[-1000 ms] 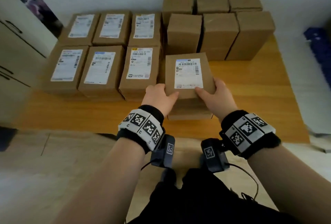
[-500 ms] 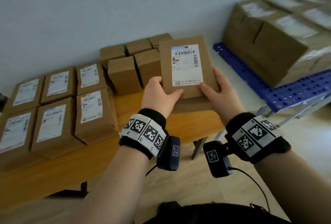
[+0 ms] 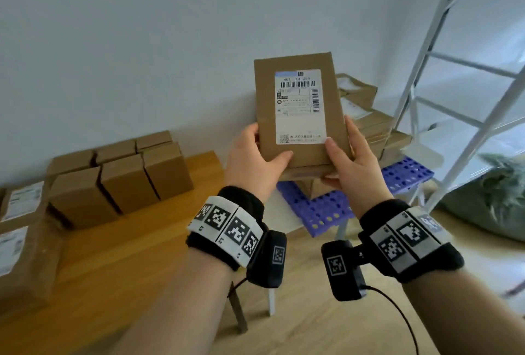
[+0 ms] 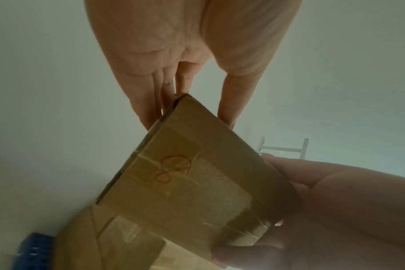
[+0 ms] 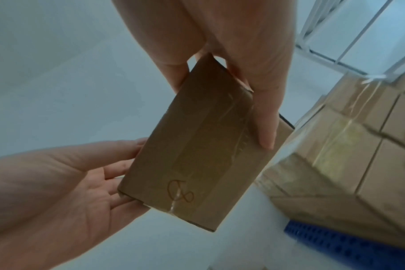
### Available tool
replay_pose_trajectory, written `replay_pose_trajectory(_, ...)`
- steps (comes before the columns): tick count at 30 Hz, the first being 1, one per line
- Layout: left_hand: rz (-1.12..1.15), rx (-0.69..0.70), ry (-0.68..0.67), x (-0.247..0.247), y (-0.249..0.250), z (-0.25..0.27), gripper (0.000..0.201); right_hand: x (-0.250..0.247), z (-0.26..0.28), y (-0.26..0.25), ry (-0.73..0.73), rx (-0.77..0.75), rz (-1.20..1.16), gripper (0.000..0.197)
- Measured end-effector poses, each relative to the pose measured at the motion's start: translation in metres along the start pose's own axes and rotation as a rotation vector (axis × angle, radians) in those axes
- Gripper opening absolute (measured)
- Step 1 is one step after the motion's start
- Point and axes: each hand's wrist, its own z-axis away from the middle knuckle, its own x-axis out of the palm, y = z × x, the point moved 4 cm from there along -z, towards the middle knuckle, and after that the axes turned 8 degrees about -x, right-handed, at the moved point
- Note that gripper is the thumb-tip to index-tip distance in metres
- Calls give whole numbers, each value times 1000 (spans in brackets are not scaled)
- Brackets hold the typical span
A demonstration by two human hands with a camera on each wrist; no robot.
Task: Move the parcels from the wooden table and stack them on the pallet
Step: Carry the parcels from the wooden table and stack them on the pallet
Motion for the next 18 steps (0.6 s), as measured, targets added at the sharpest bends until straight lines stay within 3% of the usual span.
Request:
replay_pose_trajectory(6, 21, 103, -77, 67, 57, -21, 50, -76, -45, 0, 87, 12, 24, 26)
replay_pose_trajectory(13, 83, 127, -120, 133, 76, -75, 53, -119, -114, 19, 169, 84, -49, 49)
replay_pose_trajectory(18, 95, 172, -175, 187, 89, -132, 55, -145, -177, 25, 253, 43, -107, 23)
